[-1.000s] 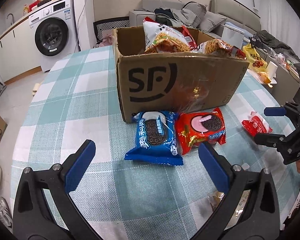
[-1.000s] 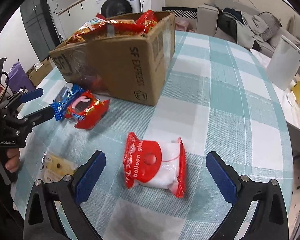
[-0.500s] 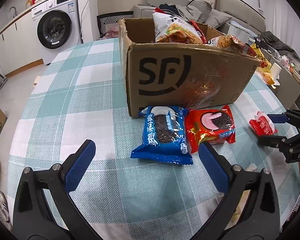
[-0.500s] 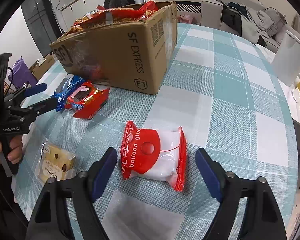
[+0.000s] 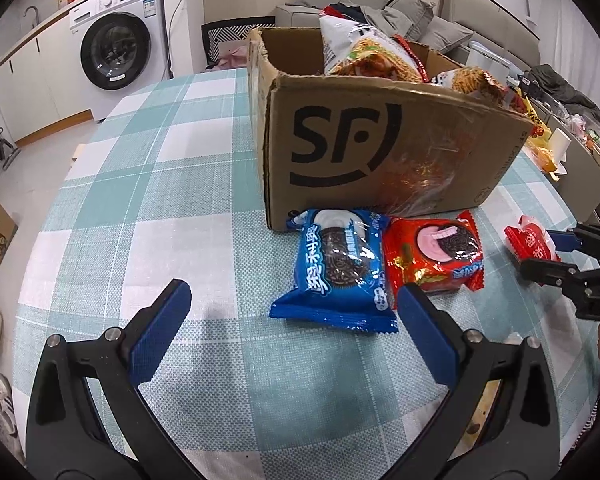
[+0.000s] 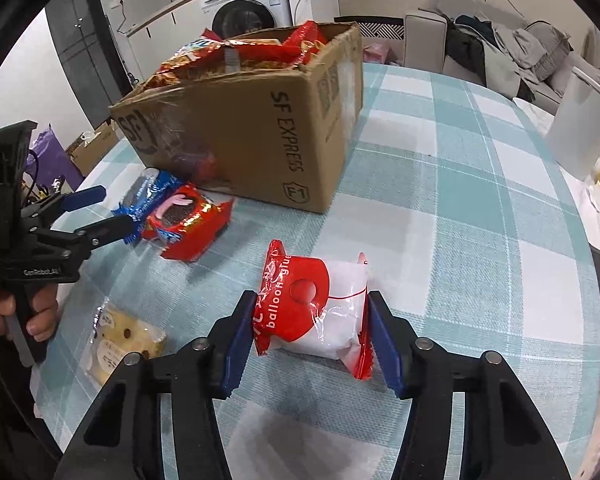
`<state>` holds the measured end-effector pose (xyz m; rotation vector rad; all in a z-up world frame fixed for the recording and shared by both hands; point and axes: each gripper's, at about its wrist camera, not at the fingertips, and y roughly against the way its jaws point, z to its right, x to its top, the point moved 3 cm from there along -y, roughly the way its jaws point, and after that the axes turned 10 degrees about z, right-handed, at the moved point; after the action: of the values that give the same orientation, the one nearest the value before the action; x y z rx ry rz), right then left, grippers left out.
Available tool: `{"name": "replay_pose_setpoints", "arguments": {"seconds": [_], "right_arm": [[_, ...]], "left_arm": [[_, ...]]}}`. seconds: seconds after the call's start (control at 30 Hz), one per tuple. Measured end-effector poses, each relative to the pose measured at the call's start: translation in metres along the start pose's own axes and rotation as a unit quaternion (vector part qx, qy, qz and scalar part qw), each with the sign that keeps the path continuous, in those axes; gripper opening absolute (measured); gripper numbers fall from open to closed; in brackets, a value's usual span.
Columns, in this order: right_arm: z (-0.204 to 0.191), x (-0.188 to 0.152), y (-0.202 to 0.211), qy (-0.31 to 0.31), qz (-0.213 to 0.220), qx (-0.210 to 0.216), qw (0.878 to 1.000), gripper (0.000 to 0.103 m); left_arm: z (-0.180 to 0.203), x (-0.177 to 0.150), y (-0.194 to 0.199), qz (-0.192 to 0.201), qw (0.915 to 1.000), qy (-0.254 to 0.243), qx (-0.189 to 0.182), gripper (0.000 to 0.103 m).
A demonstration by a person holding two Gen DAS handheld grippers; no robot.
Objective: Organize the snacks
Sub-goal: 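Close right gripper on balloon glue pack while left gripper grasps blue Oreo pack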
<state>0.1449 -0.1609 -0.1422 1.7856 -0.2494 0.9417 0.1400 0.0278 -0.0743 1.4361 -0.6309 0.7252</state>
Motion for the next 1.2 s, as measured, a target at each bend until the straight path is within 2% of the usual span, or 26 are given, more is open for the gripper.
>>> {"name": "replay_pose_setpoints", "arguments": {"seconds": [0.23,0.47,0.83,0.97,1.13,1.2], "right_arm": [[-0.008,0.004,-0.001,-0.017,0.015,0.003,1.0,0.056],[-0.021,0.006,0.0,-0.006,0.021,0.006,1.0,0.056],[-0.023,0.008,0.0,-0.005,0.021,0.009,1.0,0.056],[-0.022,0.008,0.001,-0.006,0.022,0.008,1.0,0.056],[-0.023,0.009,0.005,-0.004,0.025,0.011,1.0,0.056],[-0.023,0.009,0.005,-0.004,0.026,0.011,1.0,0.056]], "left_arm": [[0.0,0.005,-0.011,-0.004,1.0,0.001,0.002,0.102],[0.007,0.008,-0.023,-0.012,0.9997,-0.019,0.01,0.102],[-0.001,0.011,-0.035,-0.02,0.9996,-0.003,0.022,0.102],[0.002,0.012,-0.039,-0.02,0.9996,-0.017,0.008,0.092],[0.007,0.012,-0.04,-0.022,0.9991,-0.034,-0.014,0.067],[0.01,0.012,-0.039,-0.02,0.9986,-0.041,-0.026,0.05]]}}
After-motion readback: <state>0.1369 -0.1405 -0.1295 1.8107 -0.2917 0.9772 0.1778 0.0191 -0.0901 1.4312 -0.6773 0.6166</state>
